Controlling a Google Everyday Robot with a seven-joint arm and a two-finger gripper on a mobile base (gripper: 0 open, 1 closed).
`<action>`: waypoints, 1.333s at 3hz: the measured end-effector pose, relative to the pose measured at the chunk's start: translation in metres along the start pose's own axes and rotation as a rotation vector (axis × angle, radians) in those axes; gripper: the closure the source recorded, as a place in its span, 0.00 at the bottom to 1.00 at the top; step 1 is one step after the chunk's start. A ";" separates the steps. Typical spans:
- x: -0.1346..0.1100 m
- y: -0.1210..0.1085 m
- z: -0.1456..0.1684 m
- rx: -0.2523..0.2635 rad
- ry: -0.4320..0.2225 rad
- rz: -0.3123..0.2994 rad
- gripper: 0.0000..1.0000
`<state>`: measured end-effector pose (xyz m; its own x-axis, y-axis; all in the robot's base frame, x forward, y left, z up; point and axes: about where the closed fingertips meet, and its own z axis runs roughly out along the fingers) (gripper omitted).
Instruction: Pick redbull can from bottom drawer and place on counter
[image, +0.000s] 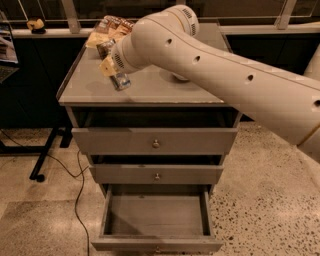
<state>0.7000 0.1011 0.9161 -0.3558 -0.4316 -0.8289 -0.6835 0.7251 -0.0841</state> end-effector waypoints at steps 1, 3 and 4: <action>-0.020 -0.013 0.020 0.004 -0.001 -0.021 1.00; -0.045 -0.024 0.059 0.001 0.021 -0.048 1.00; -0.036 -0.025 0.075 -0.007 0.063 -0.038 1.00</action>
Offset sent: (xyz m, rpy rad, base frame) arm 0.0847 0.0369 0.0268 -0.0338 -0.0583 0.0203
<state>0.7777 0.1389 0.9065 -0.3684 -0.4917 -0.7890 -0.7018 0.7037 -0.1109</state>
